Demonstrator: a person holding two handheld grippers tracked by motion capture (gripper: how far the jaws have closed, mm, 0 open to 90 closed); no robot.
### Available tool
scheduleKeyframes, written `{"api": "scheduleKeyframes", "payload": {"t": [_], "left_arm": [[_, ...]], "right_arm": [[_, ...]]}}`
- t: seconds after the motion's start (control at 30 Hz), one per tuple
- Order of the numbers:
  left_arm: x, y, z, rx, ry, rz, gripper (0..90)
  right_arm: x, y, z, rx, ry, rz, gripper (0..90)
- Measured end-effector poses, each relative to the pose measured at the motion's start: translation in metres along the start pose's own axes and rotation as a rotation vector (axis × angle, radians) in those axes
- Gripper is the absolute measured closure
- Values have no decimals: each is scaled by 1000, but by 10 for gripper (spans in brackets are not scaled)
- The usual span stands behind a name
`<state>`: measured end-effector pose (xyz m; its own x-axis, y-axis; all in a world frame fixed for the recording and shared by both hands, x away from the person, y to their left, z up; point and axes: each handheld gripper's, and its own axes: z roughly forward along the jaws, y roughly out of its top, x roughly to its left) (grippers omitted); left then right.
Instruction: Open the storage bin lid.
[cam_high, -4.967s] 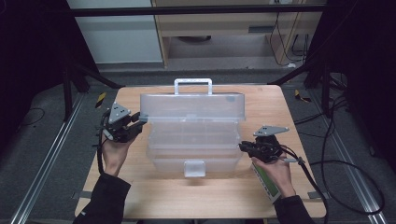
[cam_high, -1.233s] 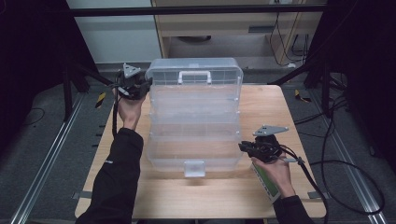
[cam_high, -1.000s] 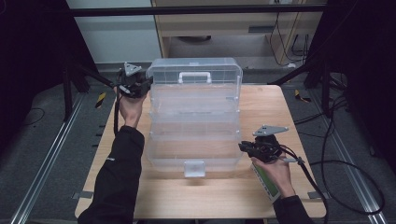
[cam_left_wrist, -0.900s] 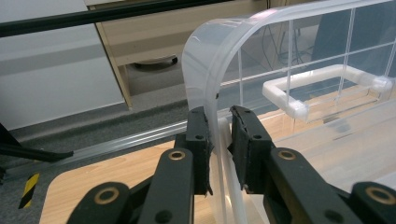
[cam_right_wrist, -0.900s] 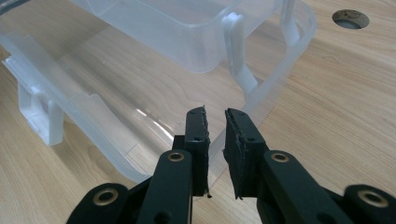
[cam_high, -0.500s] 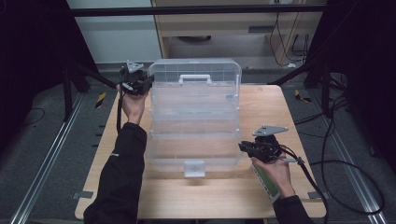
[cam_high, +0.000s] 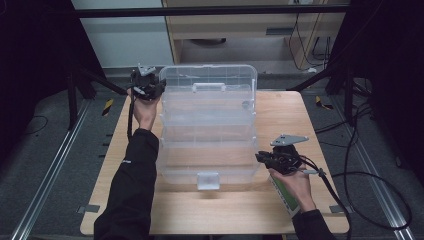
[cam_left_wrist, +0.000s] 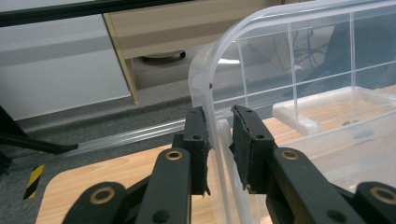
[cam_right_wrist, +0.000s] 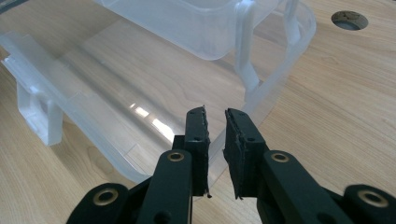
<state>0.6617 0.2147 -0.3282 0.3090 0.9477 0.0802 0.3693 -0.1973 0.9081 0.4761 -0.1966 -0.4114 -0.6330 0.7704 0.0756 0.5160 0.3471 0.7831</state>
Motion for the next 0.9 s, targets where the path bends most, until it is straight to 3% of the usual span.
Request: {"api": "scheduleKeyframes", "payload": {"t": [0.23, 0.33, 0.67, 0.83, 0.9], "left_arm": [[6, -3, -5, 22, 26, 8, 759], [12, -7, -14, 19, 20, -19, 755], [26, -35, -67, 36, -25, -19, 706], [27, -50, -96, 31, -31, 2, 676], [26, -56, -105, 32, -47, -7, 662]], "right_arm": [[0, 0, 0, 1, -3, -2, 796], [1, 0, 0, 4, 0, 0, 806], [1, 0, 2, -13, -8, -12, 798], [-1, 0, 2, -13, 0, -9, 797], [-1, 0, 1, -13, 0, -8, 797]]}}
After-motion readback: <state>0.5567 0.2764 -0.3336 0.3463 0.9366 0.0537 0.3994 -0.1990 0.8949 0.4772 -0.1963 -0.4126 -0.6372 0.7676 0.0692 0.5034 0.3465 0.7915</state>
